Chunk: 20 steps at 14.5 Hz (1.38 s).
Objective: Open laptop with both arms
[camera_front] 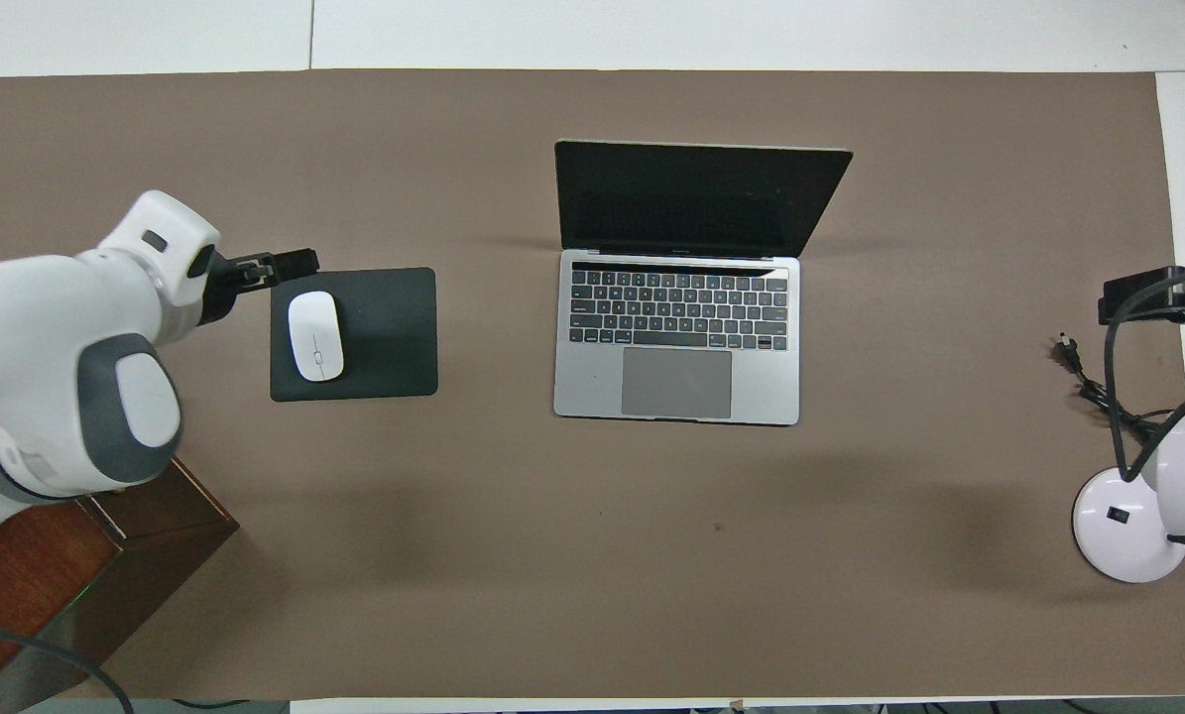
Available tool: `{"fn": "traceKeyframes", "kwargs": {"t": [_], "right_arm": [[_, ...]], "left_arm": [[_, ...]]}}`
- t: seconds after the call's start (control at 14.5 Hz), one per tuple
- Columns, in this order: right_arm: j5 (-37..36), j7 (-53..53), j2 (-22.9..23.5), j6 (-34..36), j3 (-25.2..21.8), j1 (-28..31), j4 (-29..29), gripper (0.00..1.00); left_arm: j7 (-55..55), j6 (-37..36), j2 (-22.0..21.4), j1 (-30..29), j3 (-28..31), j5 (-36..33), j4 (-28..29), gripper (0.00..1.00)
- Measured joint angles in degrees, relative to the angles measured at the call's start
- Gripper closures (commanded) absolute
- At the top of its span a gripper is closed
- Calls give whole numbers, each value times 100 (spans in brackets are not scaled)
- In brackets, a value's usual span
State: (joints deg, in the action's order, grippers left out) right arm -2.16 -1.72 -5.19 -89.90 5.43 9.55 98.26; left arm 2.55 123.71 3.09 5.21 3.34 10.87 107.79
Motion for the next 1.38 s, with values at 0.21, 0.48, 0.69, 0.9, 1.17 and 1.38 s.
{"fn": "traceKeyframes", "kwargs": {"t": [0.21, 0.48, 0.69, 0.9, 1.17, 1.38], "right_arm": [[152, -14, -21, 157, -22, 7, -77, 0], [184, -34, -25, 261, -26, 8, -142, 0], [184, -87, -26, 392, -25, 7, -241, 0], [184, -147, -26, 625, -20, -14, -263, 0], [182, -199, -26, 659, -11, -17, -264, 0], [58, -199, -26, 659, -13, -16, -270, 0]], "left_arm": [[0, -1136, -100, -78, 11, -591, -596, 0], [0, -2567, -214, -78, -19, -962, -1238, 0], [-1, -3491, -218, -81, -12, -975, -1763, 0], [-1, -3647, -218, -87, -11, -1003, -1968, 0], [-1, -3645, -220, -89, -16, -1013, -1847, 0], [-4, -3647, -228, -85, -50, -1013, -1773, 0]]}}
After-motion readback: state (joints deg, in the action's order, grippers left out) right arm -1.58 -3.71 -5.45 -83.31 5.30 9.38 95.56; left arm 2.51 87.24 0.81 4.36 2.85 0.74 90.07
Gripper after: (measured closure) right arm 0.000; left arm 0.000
